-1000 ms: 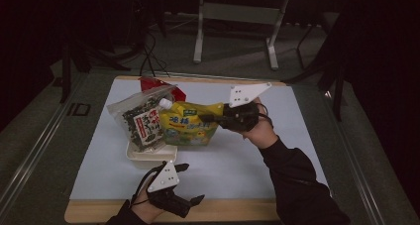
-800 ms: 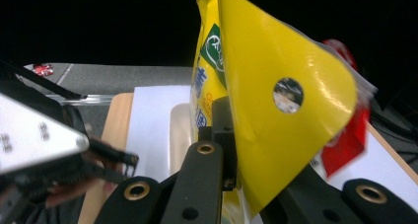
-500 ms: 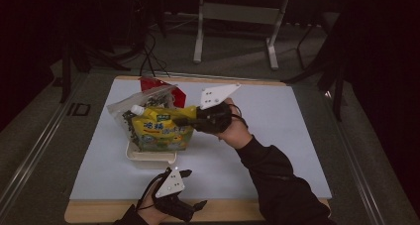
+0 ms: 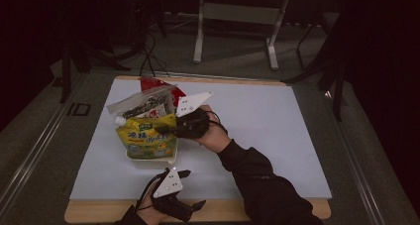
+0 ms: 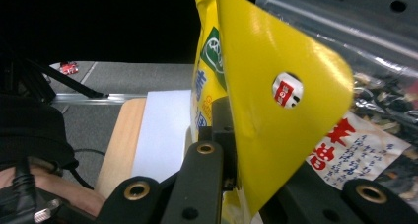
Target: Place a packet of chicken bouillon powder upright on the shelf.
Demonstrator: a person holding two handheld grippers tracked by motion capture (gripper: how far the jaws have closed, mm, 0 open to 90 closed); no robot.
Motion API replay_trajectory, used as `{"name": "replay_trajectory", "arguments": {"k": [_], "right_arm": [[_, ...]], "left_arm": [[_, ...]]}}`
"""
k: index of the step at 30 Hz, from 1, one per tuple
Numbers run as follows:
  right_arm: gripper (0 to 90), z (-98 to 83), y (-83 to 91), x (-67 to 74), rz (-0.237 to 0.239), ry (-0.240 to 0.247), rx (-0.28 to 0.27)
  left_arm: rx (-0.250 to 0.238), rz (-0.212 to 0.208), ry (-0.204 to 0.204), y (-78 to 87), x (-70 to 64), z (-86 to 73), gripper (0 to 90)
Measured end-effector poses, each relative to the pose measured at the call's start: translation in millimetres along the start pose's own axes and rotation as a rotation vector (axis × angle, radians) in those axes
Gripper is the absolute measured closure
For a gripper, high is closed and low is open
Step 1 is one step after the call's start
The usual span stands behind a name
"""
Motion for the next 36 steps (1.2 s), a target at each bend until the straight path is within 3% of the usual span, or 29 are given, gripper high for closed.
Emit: {"name": "replay_trajectory", "arguments": {"k": [7,17,21,25,36], "right_arm": [[90.0,-7.3,-14.8,3.4,0.019,-0.011,0.021],[89.9,-31.9,-36.3,2.7,0.051,-0.058,0.05],[88.9,-34.4,-35.1,1.9,0.051,-0.068,0.043],[75.6,-32.8,-33.0,1.0,0.05,-0.076,0.028],[62.1,-37.1,-12.4,-4.2,-0.001,-0.082,0.017]], "left_arm": [[0.007,0.003,0.001,-1.3,0.4,-1.1,2.6],[0.007,0.002,0.014,-2.6,2.6,-1.8,2.6],[0.008,0.005,0.017,-3.2,3.7,-1.1,2.6],[0.004,0.006,0.018,-3.3,4.3,-0.1,2.6],[-0.006,0.003,0.017,-3.7,4.8,3.6,2.6]]}}
Point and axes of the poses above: each handheld gripper's, and its own axes: y roughly backward along the jaws, z roughly out of its top, x roughly to its left, the point moved 7 cm from there along -y, roughly forward along the jaws, and after that the axes turned 15 degrees about x, right-handed, at the moved point
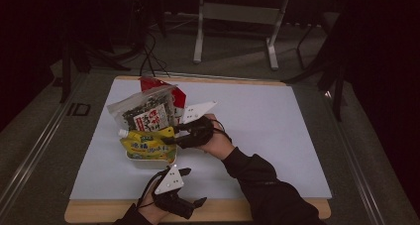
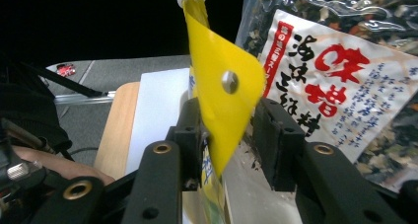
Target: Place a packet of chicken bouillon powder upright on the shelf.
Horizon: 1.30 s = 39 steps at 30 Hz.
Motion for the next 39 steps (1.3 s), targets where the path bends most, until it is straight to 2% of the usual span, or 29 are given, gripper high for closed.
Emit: {"name": "replay_trajectory", "arguments": {"k": [6,8,9,10,11,13,14,15,17,18,26,30,39], "right_arm": [[53.7,-4.7,9.7,-1.7,-0.026,-0.014,-0.016],[53.7,-6.2,11.7,-2.4,-0.036,-0.018,-0.02],[44.8,-12.1,16.7,-4.8,-0.056,-0.032,-0.025],[44.8,-12.1,16.7,-4.8,-0.056,-0.032,-0.025],[38.5,-17.0,20.6,-6.7,-0.066,-0.052,-0.028],[32.5,-23.4,26.3,-9.6,-0.076,-0.074,-0.037],[32.5,-23.4,26.3,-9.6,-0.076,-0.074,-0.037],[28.2,-29.6,30.5,-13.0,-0.098,-0.096,-0.029],[26.0,-32.1,32.3,-13.3,-0.095,-0.096,-0.029],[22.0,-39.6,36.2,-14.6,-0.095,-0.101,-0.022],[17.8,-63.1,50.0,-18.2,-0.099,-0.132,-0.016],[14.9,-75.7,56.0,-18.2,-0.114,-0.139,-0.003],[14.8,-102.9,68.0,-19.3,-0.147,-0.177,-0.009]], "left_arm": [[0.0,-0.002,0.001,-0.6,0.0,-0.1,2.6],[0.0,-0.002,0.001,-0.6,0.0,-0.1,2.6],[-0.001,-0.003,-0.001,-0.4,0.2,-0.2,2.6],[0.001,-0.003,-0.001,-0.6,0.0,-0.4,2.6],[0.001,-0.003,-0.002,-0.6,-0.2,-0.6,2.6],[0.001,-0.006,-0.003,-0.7,-1.2,-1.2,2.6],[0.002,-0.006,-0.005,-0.7,-1.7,-1.3,2.6],[0.001,-0.007,-0.007,-0.7,-2.1,-1.1,2.6],[0.002,-0.008,-0.007,-1.1,-2.2,-0.9,2.6],[0.004,-0.006,-0.008,-1.5,-1.8,-1.0,2.6],[0.001,-0.005,-0.001,-1.8,-0.7,-1.1,2.6],[0.005,-0.006,-0.004,-2.0,-1.7,-1.4,2.6],[0.005,-0.005,-0.006,-2.0,-2.2,-1.0,2.6]]}}
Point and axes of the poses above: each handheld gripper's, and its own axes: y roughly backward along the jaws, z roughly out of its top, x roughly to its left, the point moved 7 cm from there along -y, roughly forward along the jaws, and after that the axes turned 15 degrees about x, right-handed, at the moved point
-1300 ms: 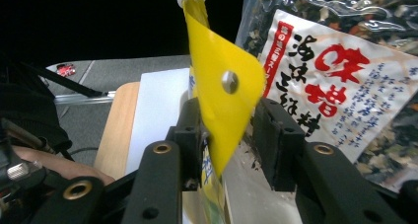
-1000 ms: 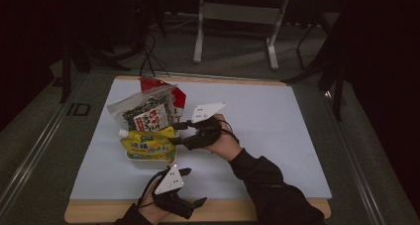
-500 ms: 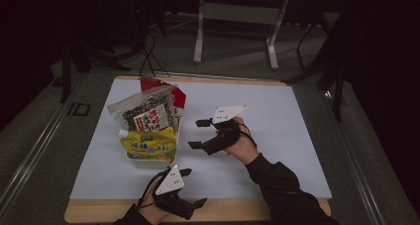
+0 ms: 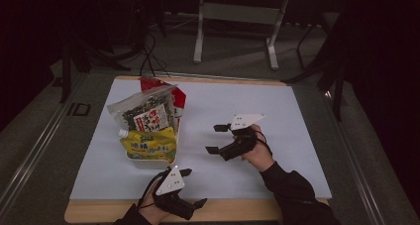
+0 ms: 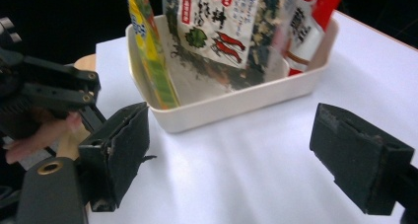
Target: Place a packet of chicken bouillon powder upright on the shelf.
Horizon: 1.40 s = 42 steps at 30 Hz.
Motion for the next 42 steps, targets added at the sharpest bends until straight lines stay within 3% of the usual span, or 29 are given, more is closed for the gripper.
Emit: {"name": "replay_trajectory", "arguments": {"k": [10,22,32,37,42], "right_arm": [[14.2,-33.0,10.0,-7.1,-0.018,-0.045,0.003],[14.3,-74.6,23.4,-5.4,-0.047,-0.086,0.012],[14.2,-91.4,27.9,0.2,-0.045,-0.088,0.024],[14.2,-98.4,32.9,-1.5,-0.093,-0.082,0.039],[14.2,-109.4,37.5,-1.5,-0.1,-0.101,0.036]], "left_arm": [[-0.002,0.002,-0.004,1.0,-0.1,0.4,2.6],[0.002,0.001,-0.005,0.5,-0.3,0.5,2.6],[0.003,-0.001,-0.008,0.7,-0.6,0.2,2.6],[-0.005,0.003,-0.007,1.9,0.5,0.8,2.6],[-0.001,0.002,-0.01,1.0,-0.4,0.1,2.6]]}}
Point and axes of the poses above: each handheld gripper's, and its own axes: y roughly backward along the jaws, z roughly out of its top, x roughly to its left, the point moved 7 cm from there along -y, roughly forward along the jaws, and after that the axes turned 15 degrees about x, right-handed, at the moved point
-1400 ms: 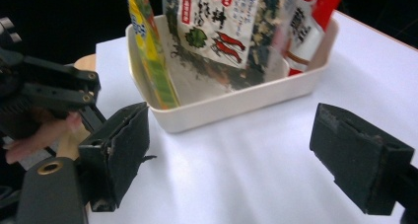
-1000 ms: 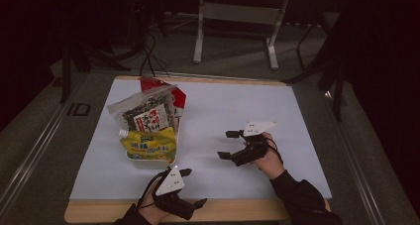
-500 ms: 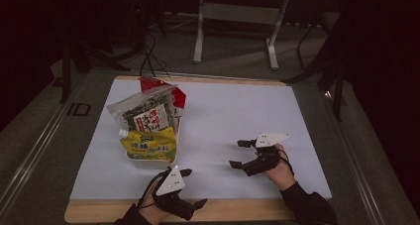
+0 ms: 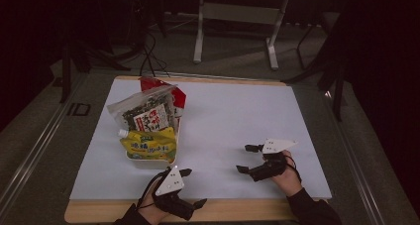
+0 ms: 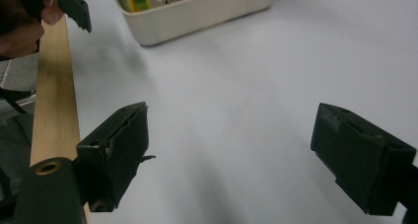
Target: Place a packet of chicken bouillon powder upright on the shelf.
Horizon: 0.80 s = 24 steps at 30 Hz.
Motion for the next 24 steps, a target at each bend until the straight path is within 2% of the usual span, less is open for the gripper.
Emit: {"name": "replay_trajectory", "arguments": {"k": [4,12,24], "right_arm": [[14.1,-11.3,-1.7,0.5,-0.009,-0.007,0.015],[14.0,-19.7,-1.9,-1.3,-0.023,-0.009,0.014],[14.4,-23.6,-4.9,-6.8,-0.023,-0.021,0.025]], "left_arm": [[0.002,0.0,0.0,-0.9,0.2,-0.7,2.6],[0.005,0.003,-0.001,-0.5,0.3,-2.4,2.6],[0.018,0.01,-0.004,-4.5,1.7,-5.3,2.6]]}}
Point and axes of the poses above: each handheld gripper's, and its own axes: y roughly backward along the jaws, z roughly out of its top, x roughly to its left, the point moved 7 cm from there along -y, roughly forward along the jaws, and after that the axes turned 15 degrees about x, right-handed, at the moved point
